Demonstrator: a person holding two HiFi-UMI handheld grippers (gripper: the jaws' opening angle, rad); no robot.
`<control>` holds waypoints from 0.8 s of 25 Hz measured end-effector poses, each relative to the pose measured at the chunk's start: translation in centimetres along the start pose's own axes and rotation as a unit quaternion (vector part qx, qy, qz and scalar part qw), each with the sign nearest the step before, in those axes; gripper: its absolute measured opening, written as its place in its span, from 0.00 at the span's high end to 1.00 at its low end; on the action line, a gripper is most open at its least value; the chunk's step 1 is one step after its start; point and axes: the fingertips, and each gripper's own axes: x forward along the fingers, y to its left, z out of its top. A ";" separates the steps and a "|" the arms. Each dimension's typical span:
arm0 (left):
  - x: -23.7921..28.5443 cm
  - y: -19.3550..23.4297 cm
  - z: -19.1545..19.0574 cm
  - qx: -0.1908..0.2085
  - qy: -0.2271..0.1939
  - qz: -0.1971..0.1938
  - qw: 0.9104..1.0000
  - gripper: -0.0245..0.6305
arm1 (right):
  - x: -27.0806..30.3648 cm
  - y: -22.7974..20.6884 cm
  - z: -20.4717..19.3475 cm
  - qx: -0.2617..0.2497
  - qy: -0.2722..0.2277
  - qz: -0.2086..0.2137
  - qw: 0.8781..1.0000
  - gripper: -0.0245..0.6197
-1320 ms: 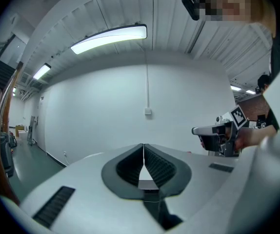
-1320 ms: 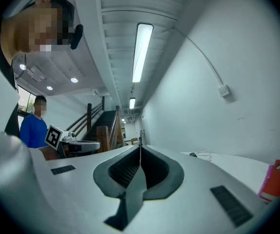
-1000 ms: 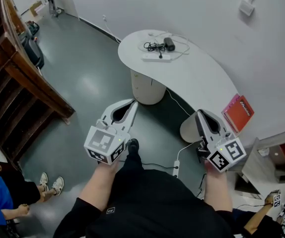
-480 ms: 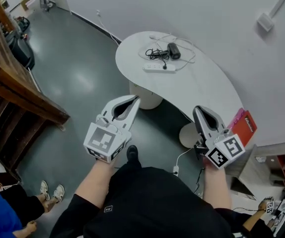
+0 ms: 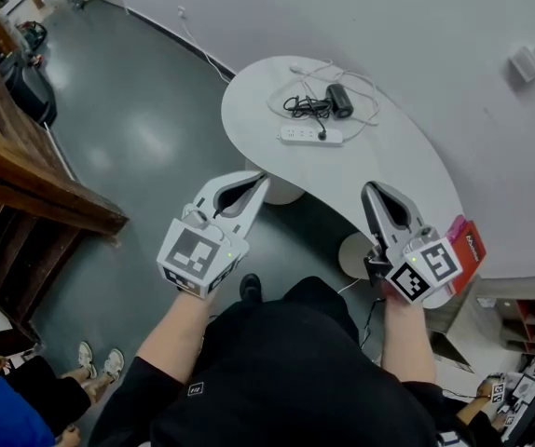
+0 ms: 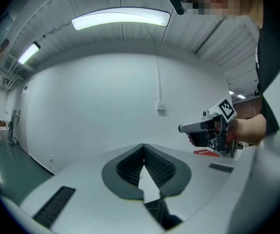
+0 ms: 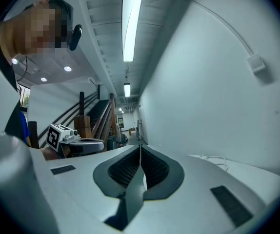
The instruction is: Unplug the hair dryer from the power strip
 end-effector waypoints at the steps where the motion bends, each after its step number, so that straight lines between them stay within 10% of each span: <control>1: 0.3 0.5 -0.2 -0.003 0.003 0.005 1.000 0.94 | 0.5 -0.5 -0.2 -0.001 0.004 0.000 1.000 0.91; 20: 16.7 7.5 -2.5 -0.018 0.023 0.111 0.993 0.94 | 9.8 -18.2 -3.4 0.014 0.044 0.076 0.996 0.90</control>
